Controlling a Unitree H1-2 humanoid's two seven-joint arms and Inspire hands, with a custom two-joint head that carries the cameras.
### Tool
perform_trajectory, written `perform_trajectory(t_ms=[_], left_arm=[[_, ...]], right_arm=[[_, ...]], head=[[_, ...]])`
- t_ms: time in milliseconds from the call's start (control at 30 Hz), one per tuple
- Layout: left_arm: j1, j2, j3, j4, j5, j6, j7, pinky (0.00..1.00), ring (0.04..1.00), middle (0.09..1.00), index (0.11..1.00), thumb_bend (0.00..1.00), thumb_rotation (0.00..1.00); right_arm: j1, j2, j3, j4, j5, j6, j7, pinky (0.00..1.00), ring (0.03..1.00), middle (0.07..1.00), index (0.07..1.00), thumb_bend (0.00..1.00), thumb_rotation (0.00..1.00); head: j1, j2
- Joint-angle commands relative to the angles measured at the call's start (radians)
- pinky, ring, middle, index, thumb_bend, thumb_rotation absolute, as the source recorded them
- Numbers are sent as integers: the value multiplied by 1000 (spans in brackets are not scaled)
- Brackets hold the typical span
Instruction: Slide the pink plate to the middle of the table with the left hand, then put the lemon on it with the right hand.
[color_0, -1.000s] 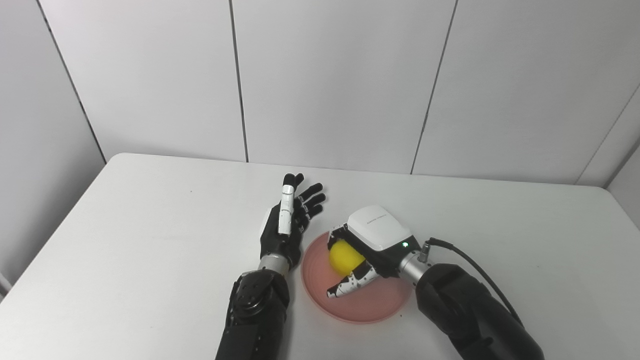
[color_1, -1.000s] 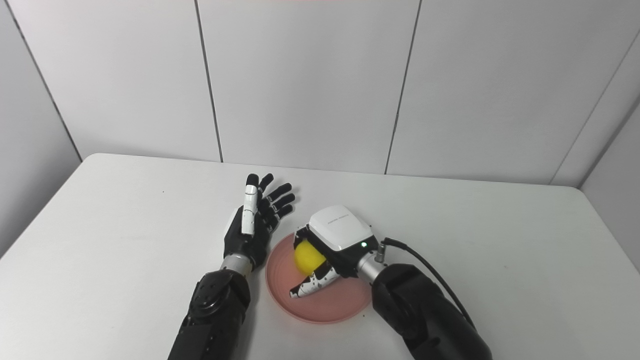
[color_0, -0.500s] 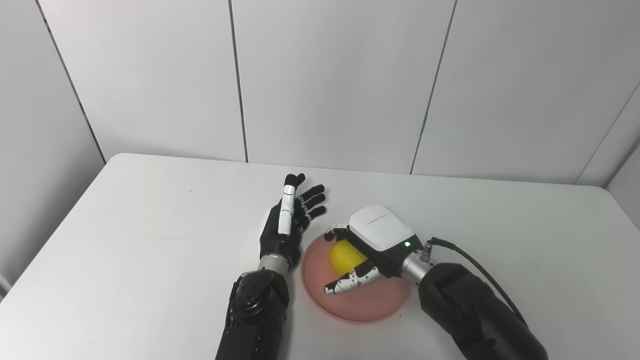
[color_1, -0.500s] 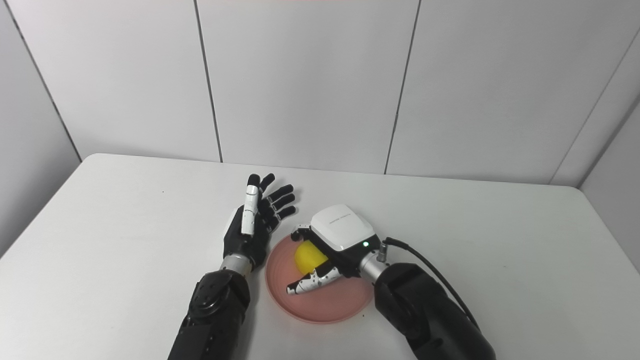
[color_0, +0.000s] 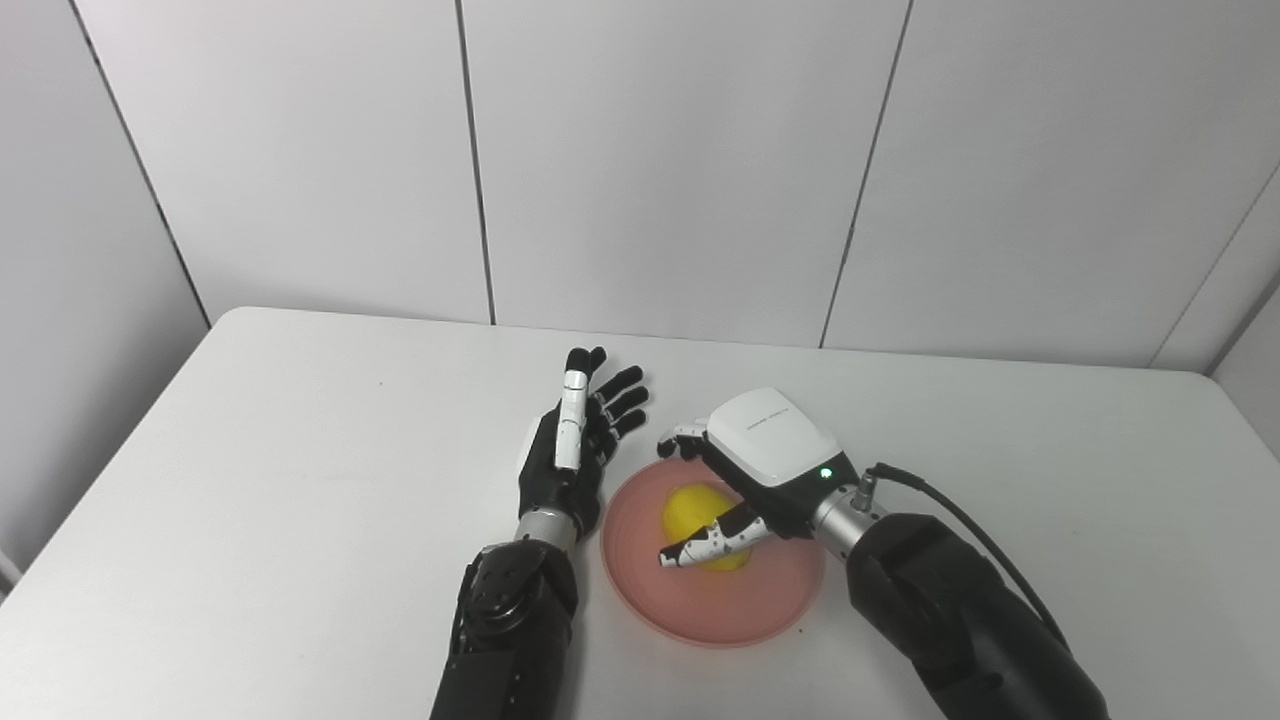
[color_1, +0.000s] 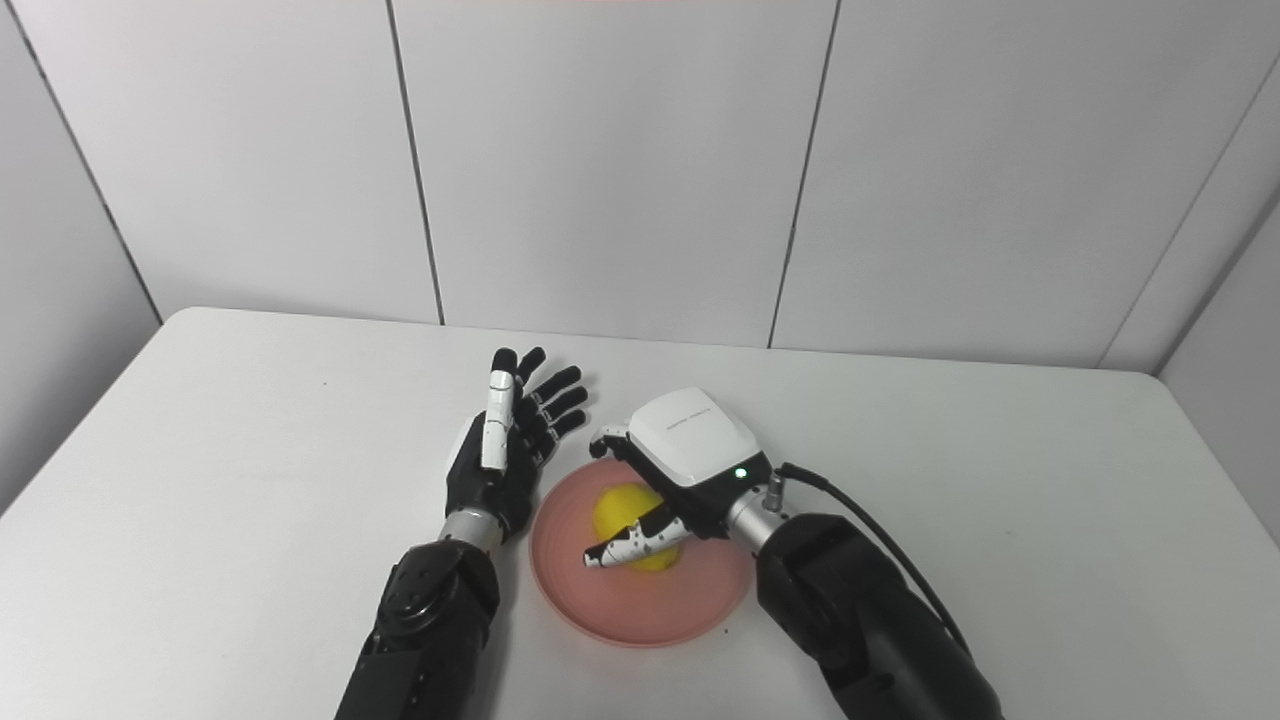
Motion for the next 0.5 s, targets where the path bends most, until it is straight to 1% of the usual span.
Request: perform_trajectory(t_ms=[0, 33, 67, 100, 133, 200, 233, 267, 300, 333, 367, 400, 433, 467], left_arm=[[81, 3, 15, 67, -6, 86, 40, 843, 799, 777, 918, 778, 897], [81, 3, 15, 66, -6, 88, 41, 850, 797, 778, 920, 776, 897], [81, 2, 15, 64, -6, 89, 42, 853, 796, 776, 919, 776, 897], [81, 1, 16, 63, -7, 89, 42, 855, 794, 770, 918, 778, 895], [80, 0, 18, 64, -8, 87, 44, 855, 794, 769, 918, 778, 895], [79, -2, 20, 65, -9, 87, 48, 854, 794, 764, 912, 780, 883], [79, -2, 21, 65, -9, 87, 49, 854, 794, 763, 910, 781, 882], [79, -3, 23, 64, -11, 88, 48, 854, 794, 763, 910, 781, 881], [78, -3, 24, 64, -12, 87, 48, 861, 793, 760, 909, 779, 879], [78, -3, 25, 65, -12, 87, 48, 863, 792, 758, 908, 778, 878], [79, -4, 26, 63, -11, 85, 48, 864, 792, 758, 908, 778, 878], [79, -4, 26, 62, -10, 84, 49, 858, 788, 752, 907, 781, 874], [81, -3, 23, 62, -9, 73, 43, 856, 786, 750, 906, 782, 873], [82, -2, 21, 62, -9, 65, 38, 847, 786, 758, 914, 791, 867]], right_arm=[[-50, 3, -31, -42, 18, 10, -8, 497, 630, 692, 701, 849, 708], [-50, 6, -38, -45, 22, 12, -7, 497, 626, 691, 699, 842, 714], [-46, 15, -57, -46, 46, 8, -28, 494, 618, 683, 694, 843, 703], [-42, 21, -72, -46, 64, 5, -44, 486, 599, 661, 681, 851, 666], [-35, 30, -91, -38, 67, 3, -90, 485, 597, 659, 680, 852, 662], [-24, 46, -125, -20, 64, -1, -179, 635, 654, 671, 675, 877, 717], [-20, 51, -136, -15, 64, -2, -207, 673, 684, 689, 685, 873, 752], [-15, 57, -154, -13, 79, -3, -231, 687, 695, 695, 688, 872, 763], [-11, 62, -170, -11, 96, -3, -247, 720, 749, 741, 719, 868, 808], [-8, 66, -180, -10, 107, -3, -258, 727, 768, 759, 731, 868, 826], [-4, 74, -201, -11, 144, 5, -255, 728, 770, 762, 732, 868, 828], [-1, 79, -213, -11, 170, 12, -251, 751, 807, 803, 760, 865, 852], [5, 94, -248, -7, 235, 28, -242, 759, 820, 818, 769, 864, 860], [9, 104, -272, -4, 282, 39, -237, 771, 833, 836, 806, 865, 879]], head=[[1, 0], [1, 0], [2, 0], [2, 0], [3, -1], [4, 0], [4, 0], [5, 0], [3, -1], [2, -1], [1, -1], [1, -1], [1, -1], [1, -1]])
